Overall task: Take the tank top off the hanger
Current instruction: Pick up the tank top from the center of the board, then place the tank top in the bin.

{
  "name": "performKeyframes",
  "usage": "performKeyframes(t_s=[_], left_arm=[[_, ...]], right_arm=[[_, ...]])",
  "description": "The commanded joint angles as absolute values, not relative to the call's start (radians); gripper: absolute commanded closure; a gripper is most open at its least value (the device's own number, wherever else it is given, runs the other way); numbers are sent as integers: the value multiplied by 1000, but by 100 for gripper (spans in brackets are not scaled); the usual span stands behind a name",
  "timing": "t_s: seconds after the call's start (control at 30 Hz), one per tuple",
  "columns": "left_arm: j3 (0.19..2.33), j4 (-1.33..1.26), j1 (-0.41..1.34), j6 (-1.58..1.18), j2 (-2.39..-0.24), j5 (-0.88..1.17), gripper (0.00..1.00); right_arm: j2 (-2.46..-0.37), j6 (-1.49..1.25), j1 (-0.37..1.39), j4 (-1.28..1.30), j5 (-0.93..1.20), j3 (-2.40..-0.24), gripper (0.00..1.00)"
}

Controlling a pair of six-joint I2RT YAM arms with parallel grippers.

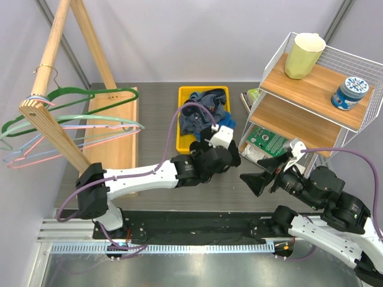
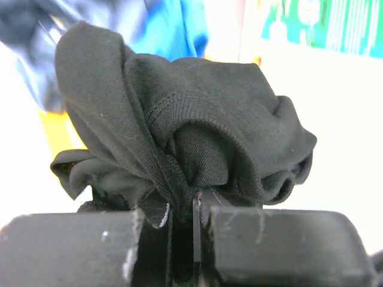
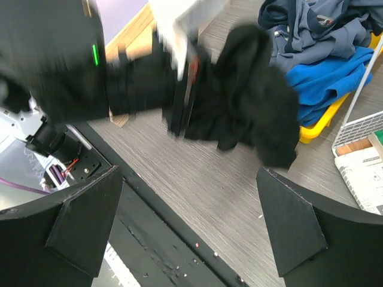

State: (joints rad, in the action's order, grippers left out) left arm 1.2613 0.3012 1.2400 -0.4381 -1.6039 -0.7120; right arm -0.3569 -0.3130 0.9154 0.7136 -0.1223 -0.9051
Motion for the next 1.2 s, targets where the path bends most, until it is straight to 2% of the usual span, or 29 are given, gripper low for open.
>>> performKeyframes(t_s=[0.0, 0.27, 0.43, 0.73, 0.9, 1.17], left_arm=[[1392, 242, 1139, -283, -1575, -707, 100], [1609, 233, 970, -186, -1706, -637, 100], [1710, 232, 927, -123, -1784, -611, 100], [1648, 141, 845, -192, -1983, -526, 100], [1703, 186, 804, -239, -2152, -497, 100], [1664, 207, 790, -294, -2120, -472, 100]], right_arm=[[-350, -316, 919, 684, -141, -914, 0], [-342, -324, 919, 686, -146, -911, 0], [-337, -328, 919, 687, -149, -911, 0], [-344, -331, 919, 686, -150, -907, 0], [-344, -339, 919, 686, -146, -913, 1], [-351, -348, 919, 689, -153, -917, 0]])
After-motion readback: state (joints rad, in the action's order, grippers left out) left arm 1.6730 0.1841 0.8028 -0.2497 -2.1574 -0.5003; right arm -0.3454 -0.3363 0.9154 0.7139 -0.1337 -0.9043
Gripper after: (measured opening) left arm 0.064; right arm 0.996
